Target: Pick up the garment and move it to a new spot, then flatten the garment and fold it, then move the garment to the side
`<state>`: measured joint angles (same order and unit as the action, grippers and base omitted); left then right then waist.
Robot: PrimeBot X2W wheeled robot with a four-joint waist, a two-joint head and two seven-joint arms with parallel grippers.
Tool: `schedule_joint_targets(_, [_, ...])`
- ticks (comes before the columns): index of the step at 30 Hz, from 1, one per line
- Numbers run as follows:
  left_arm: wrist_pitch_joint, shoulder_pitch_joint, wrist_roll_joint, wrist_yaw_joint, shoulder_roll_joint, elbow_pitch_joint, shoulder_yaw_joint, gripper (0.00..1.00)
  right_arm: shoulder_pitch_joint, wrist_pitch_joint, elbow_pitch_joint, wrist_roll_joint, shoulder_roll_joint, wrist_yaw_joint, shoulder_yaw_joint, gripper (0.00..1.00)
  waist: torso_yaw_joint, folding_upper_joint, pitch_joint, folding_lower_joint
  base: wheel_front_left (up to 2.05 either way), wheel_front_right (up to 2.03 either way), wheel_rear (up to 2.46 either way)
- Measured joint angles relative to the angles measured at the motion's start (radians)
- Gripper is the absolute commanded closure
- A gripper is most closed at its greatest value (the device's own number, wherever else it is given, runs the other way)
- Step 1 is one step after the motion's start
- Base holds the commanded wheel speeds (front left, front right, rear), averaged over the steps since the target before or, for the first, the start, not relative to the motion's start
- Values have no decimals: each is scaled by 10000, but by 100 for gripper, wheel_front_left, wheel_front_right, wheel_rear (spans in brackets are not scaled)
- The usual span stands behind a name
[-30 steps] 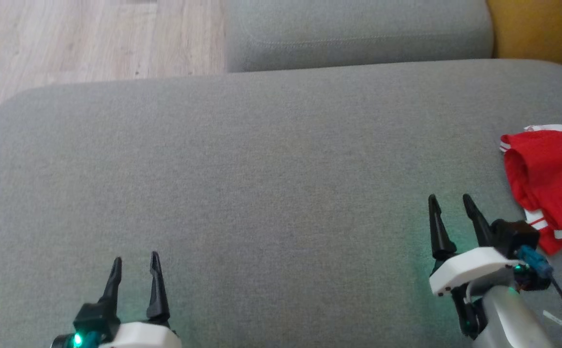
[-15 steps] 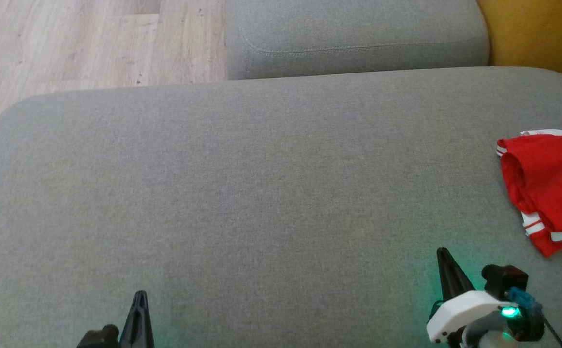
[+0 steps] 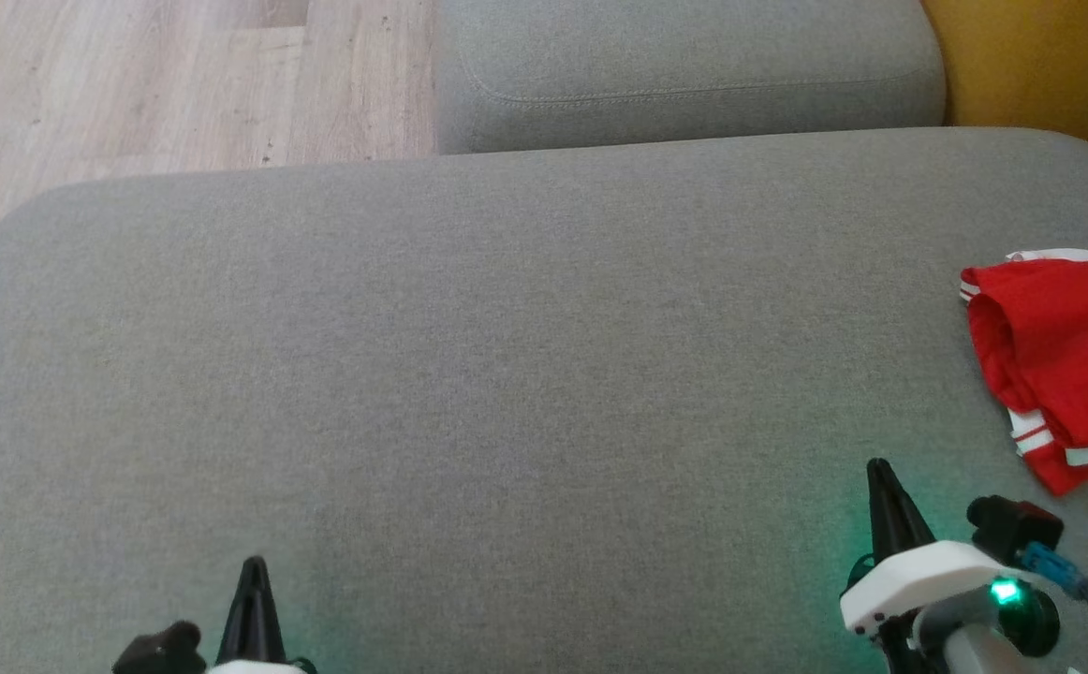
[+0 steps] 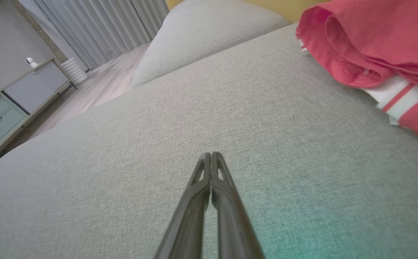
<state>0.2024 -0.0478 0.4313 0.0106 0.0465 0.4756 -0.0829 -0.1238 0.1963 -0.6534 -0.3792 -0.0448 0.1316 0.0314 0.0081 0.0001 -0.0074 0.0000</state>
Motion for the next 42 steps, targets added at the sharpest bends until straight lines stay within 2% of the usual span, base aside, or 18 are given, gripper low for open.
schedule_joint_targets(42, [-1235,296,4671,454,-2,-767,604,100,100,-1214,1450,-4869,0,0,-665,100,-32,0,42,0,0,0,0])
